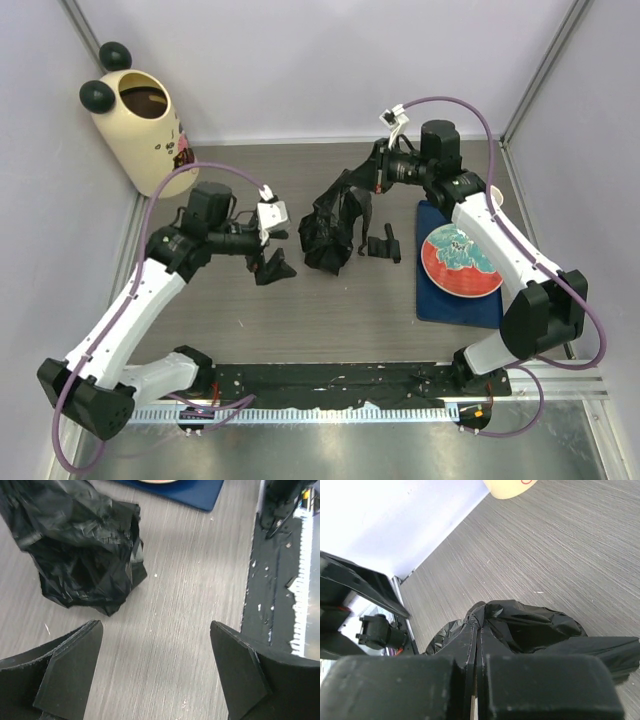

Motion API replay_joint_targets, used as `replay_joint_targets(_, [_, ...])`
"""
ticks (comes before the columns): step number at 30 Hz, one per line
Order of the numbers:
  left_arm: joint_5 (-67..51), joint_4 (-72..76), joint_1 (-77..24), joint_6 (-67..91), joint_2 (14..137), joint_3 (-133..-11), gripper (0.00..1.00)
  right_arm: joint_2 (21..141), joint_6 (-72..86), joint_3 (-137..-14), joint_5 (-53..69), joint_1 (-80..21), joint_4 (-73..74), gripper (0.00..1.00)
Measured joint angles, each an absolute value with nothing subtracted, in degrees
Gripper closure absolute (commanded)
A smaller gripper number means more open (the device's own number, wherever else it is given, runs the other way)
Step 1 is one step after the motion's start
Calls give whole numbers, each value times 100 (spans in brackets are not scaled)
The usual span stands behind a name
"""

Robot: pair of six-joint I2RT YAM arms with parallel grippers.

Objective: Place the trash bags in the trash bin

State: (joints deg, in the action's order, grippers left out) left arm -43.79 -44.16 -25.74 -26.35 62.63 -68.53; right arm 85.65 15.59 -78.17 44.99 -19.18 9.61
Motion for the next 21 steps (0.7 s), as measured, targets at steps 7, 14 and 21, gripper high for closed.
replay_joint_targets(7, [-4032, -2447, -2694, -2167, 6388, -5269, 10, 8565, 1935, -7723, 4414, -2056, 725, 99])
replay_joint_targets(14, [-4064, -902, -2759, -1496, 7242, -5229, 79, 8565, 1944, -7710, 4515, -2176, 744, 99])
replay_joint_targets(21, [-4654, -1190, -2773, -1229, 6897, -5874, 100, 8943, 1076, -8066, 4512, -2150, 1096, 99])
